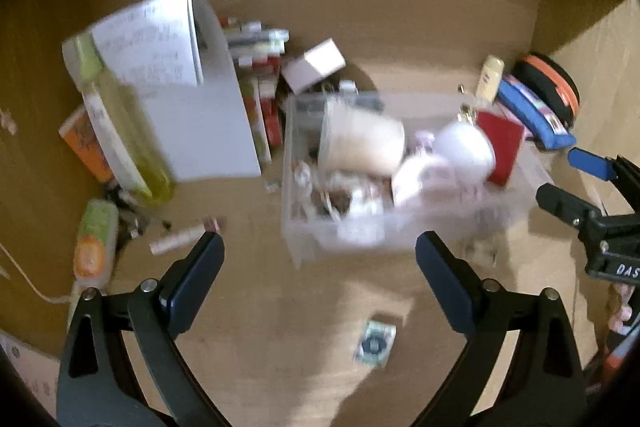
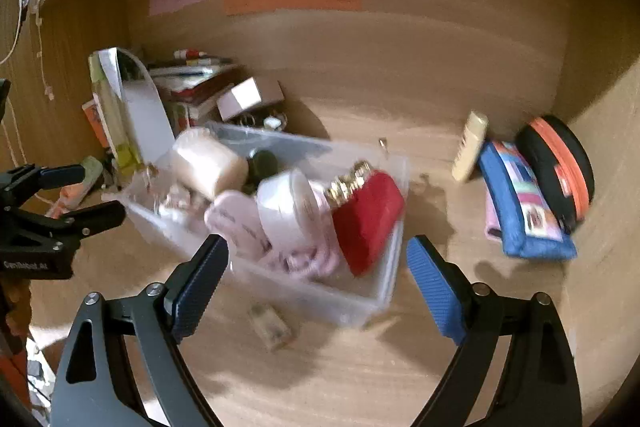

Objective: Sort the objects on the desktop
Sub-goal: 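Grasp small green square tag with left tool while right tool grasps small beige block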

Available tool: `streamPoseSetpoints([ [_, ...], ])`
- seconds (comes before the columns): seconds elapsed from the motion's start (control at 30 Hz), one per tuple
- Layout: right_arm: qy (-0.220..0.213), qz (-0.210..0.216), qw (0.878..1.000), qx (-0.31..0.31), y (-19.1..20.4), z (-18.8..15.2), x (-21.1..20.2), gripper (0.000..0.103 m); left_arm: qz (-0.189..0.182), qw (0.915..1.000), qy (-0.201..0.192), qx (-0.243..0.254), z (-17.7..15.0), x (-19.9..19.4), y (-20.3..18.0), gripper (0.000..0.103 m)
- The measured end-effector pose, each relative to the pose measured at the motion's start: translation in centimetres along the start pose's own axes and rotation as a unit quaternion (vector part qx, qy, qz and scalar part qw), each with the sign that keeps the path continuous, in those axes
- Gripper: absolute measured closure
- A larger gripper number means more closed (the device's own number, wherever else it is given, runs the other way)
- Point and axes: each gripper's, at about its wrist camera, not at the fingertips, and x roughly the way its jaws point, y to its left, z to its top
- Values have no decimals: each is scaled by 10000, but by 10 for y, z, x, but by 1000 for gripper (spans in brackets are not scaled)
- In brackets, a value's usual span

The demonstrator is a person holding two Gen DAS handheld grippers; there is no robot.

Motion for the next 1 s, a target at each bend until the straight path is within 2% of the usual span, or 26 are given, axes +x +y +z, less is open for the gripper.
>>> streamPoseSetpoints([
  [0.1,182,-69,9998,-29,-1,-15,-2,13,-281,9990,340,-61,-15,6,4,5],
  [0.27,558,-99,9983,-128,3,-37,8,13,-333,9967,743,-52,-39,18,3,5],
  [0.4,788,-12,9969,-42,6,-48,17,13,-584,9931,1007,-121,-58,22,-2,5],
  [0.5,910,235,9955,133,7,-52,23,13,-486,9938,998,-11,-68,24,-9,5],
  [0.6,1055,281,9939,133,12,-53,34,13,-383,9943,980,161,-72,28,-16,5],
  [0.73,1341,521,9892,266,15,-52,51,13,-396,9947,920,225,-74,30,-21,6],
  [0.8,1328,600,9890,262,18,-50,55,13,-385,9951,872,265,-75,30,-23,8],
  [0.87,1279,582,9899,191,22,-47,56,14,-358,9952,846,336,-75,30,-27,18],
  [0.93,1223,530,9911,29,26,-44,58,15,-462,9941,911,357,-75,35,-28,22],
  [1.0,1225,462,9913,-97,30,-42,61,19,-496,9937,944,336,-76,40,-29,25],
])
